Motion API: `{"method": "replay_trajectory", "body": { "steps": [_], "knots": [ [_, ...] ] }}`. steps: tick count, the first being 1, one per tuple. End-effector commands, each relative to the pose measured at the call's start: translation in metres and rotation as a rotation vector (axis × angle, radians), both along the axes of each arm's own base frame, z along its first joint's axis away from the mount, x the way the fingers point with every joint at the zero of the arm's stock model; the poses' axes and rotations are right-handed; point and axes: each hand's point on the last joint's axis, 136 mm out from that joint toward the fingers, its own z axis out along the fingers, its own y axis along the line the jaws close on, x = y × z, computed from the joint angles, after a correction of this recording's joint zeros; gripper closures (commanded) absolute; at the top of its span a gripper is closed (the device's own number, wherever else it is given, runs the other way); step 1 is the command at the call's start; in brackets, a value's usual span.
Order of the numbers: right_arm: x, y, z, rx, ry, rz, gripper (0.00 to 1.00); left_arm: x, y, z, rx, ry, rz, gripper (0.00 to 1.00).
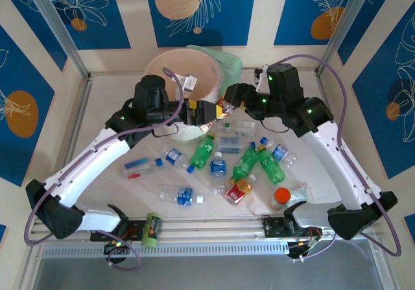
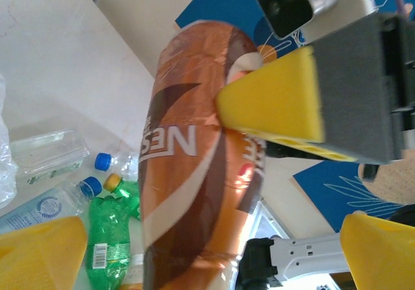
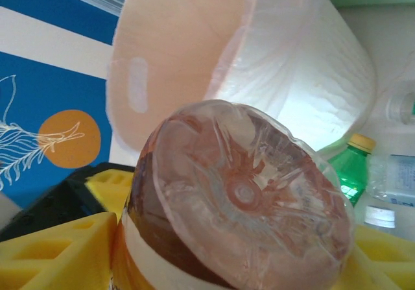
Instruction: Put the plastic bottles in the bin
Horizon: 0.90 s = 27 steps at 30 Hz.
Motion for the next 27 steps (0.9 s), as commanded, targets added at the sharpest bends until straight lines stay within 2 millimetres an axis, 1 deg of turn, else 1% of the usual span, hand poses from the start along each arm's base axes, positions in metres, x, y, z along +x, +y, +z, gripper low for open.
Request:
{"method": "replay_trajectory", "body": {
  "steps": [1,8,11,23,27],
  "knots": [
    [-0.004,0.012,0.023,0.058,-0.032,0.042,0.30,-0.005,-0.004,0.012,-0.008,-0.061,-0.034,0.01],
    [-0.011,0.022,0.021,0.031,-0.035,0.071,0.30,-0.005,-0.007,0.017,-0.013,-0.066,-0.040,0.10],
    [-0.013,0.025,0.022,0.025,-0.039,0.076,0.30,-0.009,-0.010,0.017,-0.018,-0.063,-0.061,0.13],
    [-0.010,0.039,0.032,0.030,-0.061,0.099,0.29,-0.012,-0.013,0.012,-0.005,-0.055,-0.075,0.28],
    [-0.011,0.043,0.030,0.024,-0.057,0.109,0.29,-0.011,-0.012,0.012,-0.002,-0.063,-0.066,0.32]
  ]
}}
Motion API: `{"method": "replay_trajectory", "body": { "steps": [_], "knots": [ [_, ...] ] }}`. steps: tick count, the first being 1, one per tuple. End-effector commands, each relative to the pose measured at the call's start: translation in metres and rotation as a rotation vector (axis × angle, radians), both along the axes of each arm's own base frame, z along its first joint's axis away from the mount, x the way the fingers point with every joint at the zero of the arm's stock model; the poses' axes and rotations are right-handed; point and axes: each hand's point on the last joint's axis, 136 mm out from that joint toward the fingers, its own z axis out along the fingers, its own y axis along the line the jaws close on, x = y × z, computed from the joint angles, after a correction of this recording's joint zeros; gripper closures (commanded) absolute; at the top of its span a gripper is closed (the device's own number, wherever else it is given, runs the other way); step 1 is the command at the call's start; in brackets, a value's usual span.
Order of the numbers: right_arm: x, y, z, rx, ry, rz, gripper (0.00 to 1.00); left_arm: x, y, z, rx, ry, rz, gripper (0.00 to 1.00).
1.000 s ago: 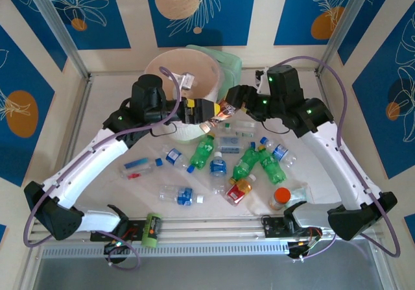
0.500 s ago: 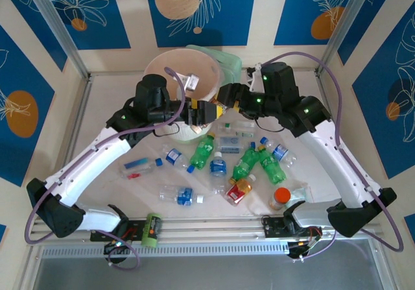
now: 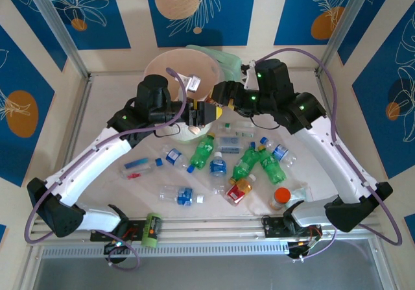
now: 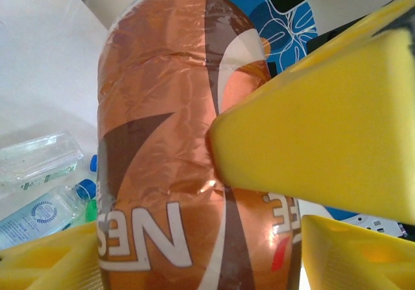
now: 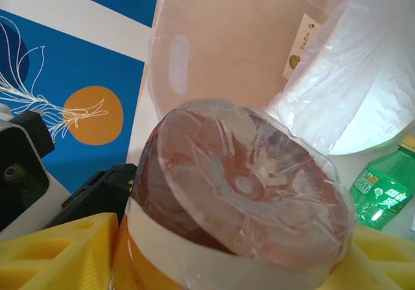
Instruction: Put the plastic bottles in the bin
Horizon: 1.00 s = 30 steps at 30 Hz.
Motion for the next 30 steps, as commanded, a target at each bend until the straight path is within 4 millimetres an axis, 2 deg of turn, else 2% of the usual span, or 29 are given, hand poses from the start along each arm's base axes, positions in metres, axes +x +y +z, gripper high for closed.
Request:
{"method": "replay_trajectory", "body": {
  "steps": [1,7,11,14,20,24,30],
  "knots": [
    [-0.002,0.005,0.012,0.011,-0.030,0.013,0.29,-0.004,-0.005,0.008,-0.005,-0.036,-0.027,0.33],
    [-0.003,0.001,0.012,0.002,-0.034,-0.003,0.29,0.001,0.000,0.008,0.017,-0.064,0.015,0.40],
    [-0.001,-0.004,0.014,-0.009,-0.037,-0.026,0.26,0.001,0.001,0.009,0.019,-0.072,0.021,0.42],
    [0.003,-0.019,0.014,-0.026,-0.019,-0.084,0.13,0.003,0.004,0.010,0.025,-0.081,0.040,0.42],
    [0.007,-0.052,0.026,0.011,-0.025,-0.174,0.06,0.006,0.010,0.018,0.024,-0.104,0.080,0.42],
    [0.005,-0.074,0.024,0.010,-0.011,-0.225,0.05,0.013,0.019,0.036,0.024,-0.131,0.146,0.42],
    [-0.002,-0.093,-0.001,0.001,0.051,-0.272,0.06,0.037,0.045,0.065,0.064,-0.198,0.323,0.41]
  ]
}}
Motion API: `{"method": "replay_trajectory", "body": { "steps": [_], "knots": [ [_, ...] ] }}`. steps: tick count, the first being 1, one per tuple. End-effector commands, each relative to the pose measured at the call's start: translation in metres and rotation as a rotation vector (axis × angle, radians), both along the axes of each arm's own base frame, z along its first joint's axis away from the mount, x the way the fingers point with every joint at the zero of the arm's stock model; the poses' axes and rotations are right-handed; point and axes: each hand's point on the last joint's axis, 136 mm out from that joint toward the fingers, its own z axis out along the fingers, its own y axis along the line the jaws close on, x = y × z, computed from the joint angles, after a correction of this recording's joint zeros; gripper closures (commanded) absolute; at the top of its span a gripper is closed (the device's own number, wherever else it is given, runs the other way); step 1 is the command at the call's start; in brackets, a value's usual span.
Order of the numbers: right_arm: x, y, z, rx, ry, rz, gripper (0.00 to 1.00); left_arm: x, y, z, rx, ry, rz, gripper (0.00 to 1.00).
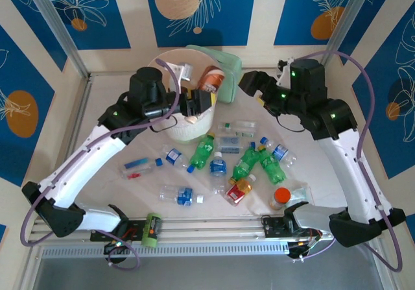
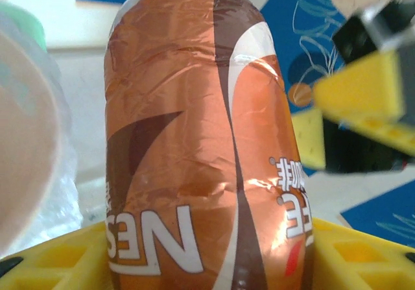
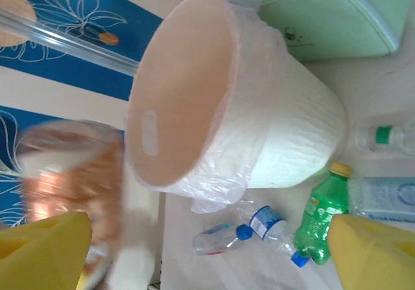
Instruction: Put the plastic bottles in the bin
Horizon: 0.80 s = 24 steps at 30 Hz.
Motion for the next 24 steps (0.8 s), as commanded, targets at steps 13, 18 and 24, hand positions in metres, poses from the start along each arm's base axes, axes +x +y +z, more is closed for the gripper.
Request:
{"method": "replay_trajectory", "body": {
  "steps": [13,18,24],
  "knots": [
    [-0.026,-0.016,-0.076,-0.050,0.211,-0.026,0.09,0.127,0.076,0.002,0.101,0.034,0.422,0.43],
    [-0.032,-0.020,-0.099,-0.082,0.268,-0.031,0.11,0.155,0.081,-0.019,0.115,0.092,0.433,0.44],
    [-0.034,-0.021,-0.117,-0.083,0.306,-0.041,0.12,0.167,0.083,-0.049,0.201,0.132,0.450,0.44]
  ]
}}
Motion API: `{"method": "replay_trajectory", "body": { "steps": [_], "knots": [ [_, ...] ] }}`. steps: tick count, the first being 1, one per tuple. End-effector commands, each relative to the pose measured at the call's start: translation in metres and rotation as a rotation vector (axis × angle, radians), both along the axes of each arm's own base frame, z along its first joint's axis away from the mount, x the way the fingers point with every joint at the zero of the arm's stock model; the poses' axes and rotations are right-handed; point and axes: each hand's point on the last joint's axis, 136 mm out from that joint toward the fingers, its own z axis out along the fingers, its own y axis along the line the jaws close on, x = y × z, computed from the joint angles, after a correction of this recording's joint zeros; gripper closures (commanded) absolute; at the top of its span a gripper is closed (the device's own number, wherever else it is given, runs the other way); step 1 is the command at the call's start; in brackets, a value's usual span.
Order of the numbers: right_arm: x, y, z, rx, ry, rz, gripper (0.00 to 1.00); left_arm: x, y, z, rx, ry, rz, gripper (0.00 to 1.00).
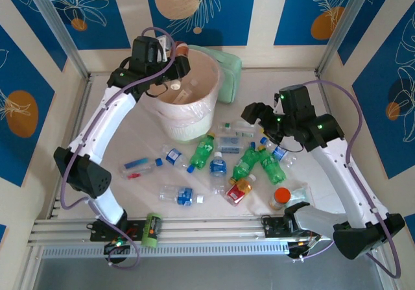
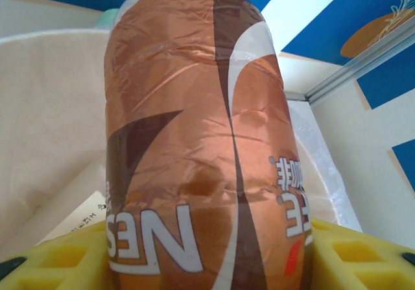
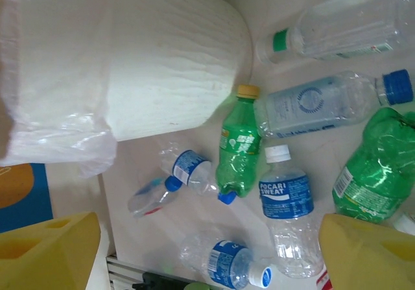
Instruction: Put the plastic bottles in the bin
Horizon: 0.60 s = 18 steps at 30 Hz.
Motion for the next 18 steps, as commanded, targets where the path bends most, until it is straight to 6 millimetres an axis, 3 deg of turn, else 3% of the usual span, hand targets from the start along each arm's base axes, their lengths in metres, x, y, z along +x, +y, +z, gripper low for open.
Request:
{"method": "replay_trajectory", "body": {
  "steps": [1,5,9,12,18],
  "knots": [
    [-0.004,-0.003,-0.004,0.006,0.013,-0.017,0.12,0.001,0.002,0.006,0.025,-0.013,-0.002,0.44],
    [-0.004,-0.004,-0.011,-0.005,0.033,-0.017,0.13,0.007,0.002,-0.008,0.055,0.012,0.003,0.41],
    [-0.009,-0.010,-0.024,-0.043,0.075,-0.034,0.13,0.009,0.001,-0.012,0.052,0.022,0.003,0.29],
    [-0.015,-0.019,-0.038,-0.088,0.122,-0.054,0.13,0.007,0.000,-0.006,0.039,0.010,-0.001,0.21],
    [-0.031,-0.032,-0.063,-0.176,0.215,-0.083,0.13,0.000,0.003,0.016,0.020,-0.040,-0.002,0.17]
  ]
}}
